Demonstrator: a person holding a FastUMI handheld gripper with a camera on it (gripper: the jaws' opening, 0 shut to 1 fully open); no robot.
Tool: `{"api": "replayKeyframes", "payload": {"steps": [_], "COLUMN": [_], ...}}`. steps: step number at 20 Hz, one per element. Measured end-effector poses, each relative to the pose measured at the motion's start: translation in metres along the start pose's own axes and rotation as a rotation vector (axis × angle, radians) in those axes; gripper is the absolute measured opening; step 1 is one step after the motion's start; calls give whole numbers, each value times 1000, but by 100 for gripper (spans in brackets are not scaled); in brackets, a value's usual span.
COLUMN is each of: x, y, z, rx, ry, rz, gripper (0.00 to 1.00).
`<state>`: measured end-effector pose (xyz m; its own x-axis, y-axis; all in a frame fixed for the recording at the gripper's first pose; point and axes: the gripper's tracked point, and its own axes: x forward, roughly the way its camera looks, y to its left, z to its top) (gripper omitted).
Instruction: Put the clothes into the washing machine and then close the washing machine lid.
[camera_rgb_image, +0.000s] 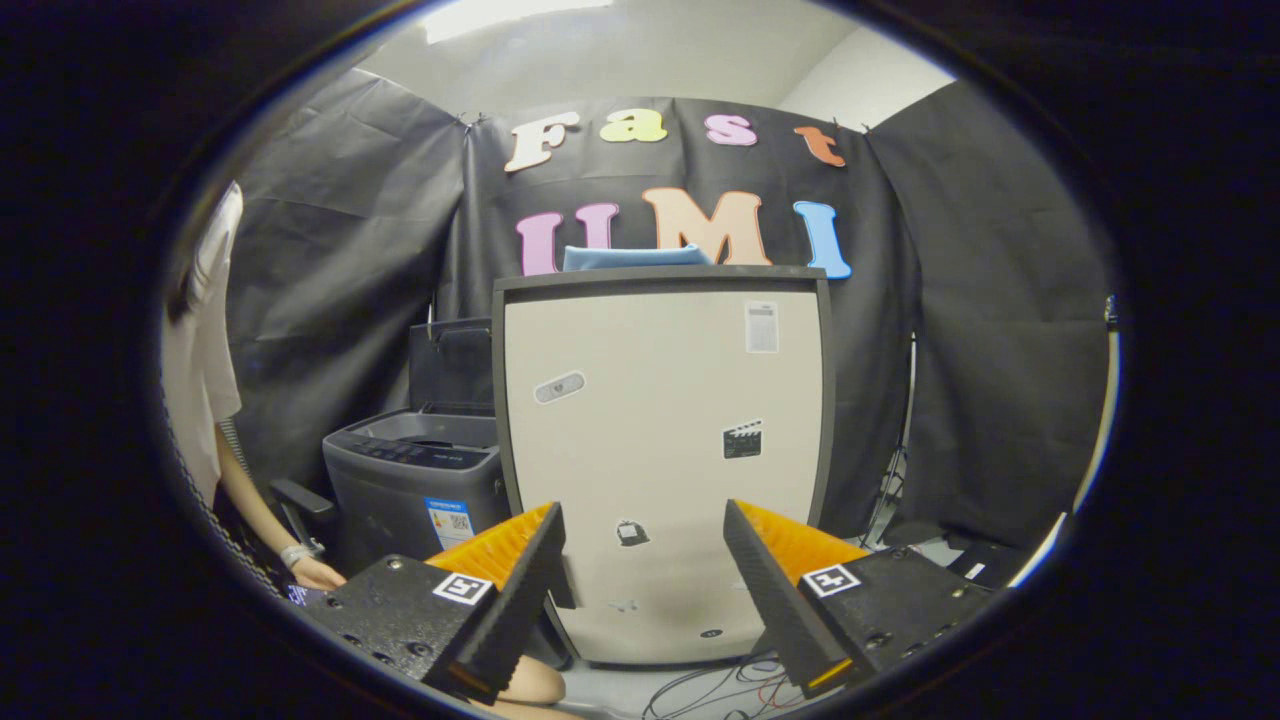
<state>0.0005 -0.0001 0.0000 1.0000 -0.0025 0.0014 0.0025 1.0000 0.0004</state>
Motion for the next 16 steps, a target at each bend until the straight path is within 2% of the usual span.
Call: {"api": "replayKeyframes", "payload": {"steps": [7,10,12,16], "x": [1,9,20,45], "y": [-2,-9,-10,-14], "z": [-1,8,32,100], "rx": [7,52,73,28], "ry": [7,-11,-55,-98], "rz": [-3,-56,-78,-141], "gripper": [97,97,97,97]}}
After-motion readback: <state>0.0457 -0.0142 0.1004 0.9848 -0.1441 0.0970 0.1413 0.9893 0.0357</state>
